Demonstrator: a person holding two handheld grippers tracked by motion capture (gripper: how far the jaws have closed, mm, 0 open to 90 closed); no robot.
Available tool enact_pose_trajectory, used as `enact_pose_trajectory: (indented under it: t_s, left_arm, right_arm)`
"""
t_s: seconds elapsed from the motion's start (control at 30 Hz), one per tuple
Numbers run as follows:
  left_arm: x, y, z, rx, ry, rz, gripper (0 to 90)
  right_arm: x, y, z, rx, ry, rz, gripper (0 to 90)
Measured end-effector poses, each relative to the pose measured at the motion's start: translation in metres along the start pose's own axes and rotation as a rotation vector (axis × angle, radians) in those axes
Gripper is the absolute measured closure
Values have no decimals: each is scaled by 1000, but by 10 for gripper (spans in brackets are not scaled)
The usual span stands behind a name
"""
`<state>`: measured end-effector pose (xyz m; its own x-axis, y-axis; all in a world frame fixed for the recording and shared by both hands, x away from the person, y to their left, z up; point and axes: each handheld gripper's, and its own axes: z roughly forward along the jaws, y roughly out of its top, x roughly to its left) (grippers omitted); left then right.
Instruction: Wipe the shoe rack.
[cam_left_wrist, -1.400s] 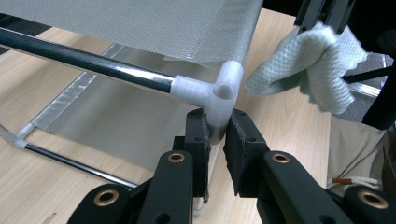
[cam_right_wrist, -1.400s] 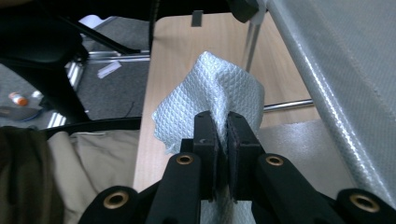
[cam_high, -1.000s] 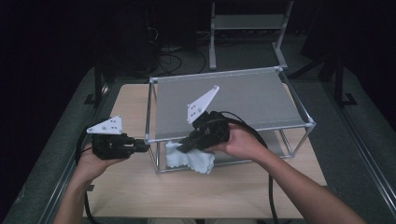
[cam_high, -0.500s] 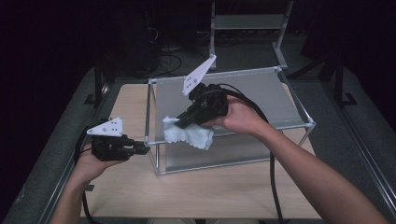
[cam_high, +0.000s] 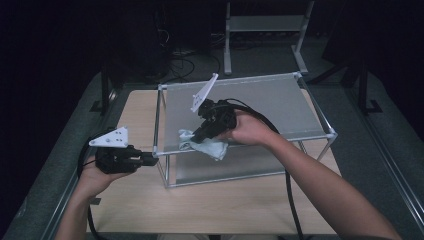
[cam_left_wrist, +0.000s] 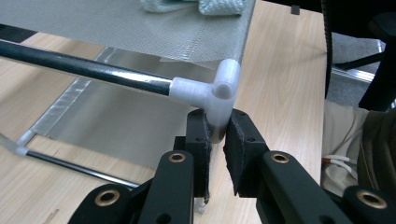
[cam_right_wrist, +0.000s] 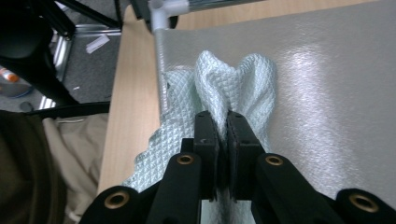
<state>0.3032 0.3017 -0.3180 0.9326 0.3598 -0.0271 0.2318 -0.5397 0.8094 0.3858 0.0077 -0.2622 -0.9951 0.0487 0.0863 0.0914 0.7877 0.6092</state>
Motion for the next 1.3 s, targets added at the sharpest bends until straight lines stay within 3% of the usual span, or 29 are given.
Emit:
enact_pose_trajectory:
  t_s: [0.2,0.37,0.5,0.77,0.93,1.13,1.3]
  left_arm:
    - [-3,-9,-9,-19,25,-10,797]
    - [-4,-14,-12,-39,34,-11,798]
    - [-4,-13,-13,-26,22,-8,798]
    - [-3,-14,-13,-30,-2,-3,797]
    - [-3,-12,-11,-23,-10,5,797]
    - [-3,-11,-12,-13,-8,3,797]
    - [-3,-12,-12,-22,-13,3,796]
  right_arm:
    - [5,12,8,30,47,-17,834]
    - [6,29,22,18,44,-50,833]
    - [0,28,17,50,34,-38,833]
    - [4,56,44,-3,43,-67,832]
    - [-6,39,32,-8,50,-8,832]
    - [-1,52,46,-31,28,-28,830]
    - [-10,36,31,-13,14,2,831]
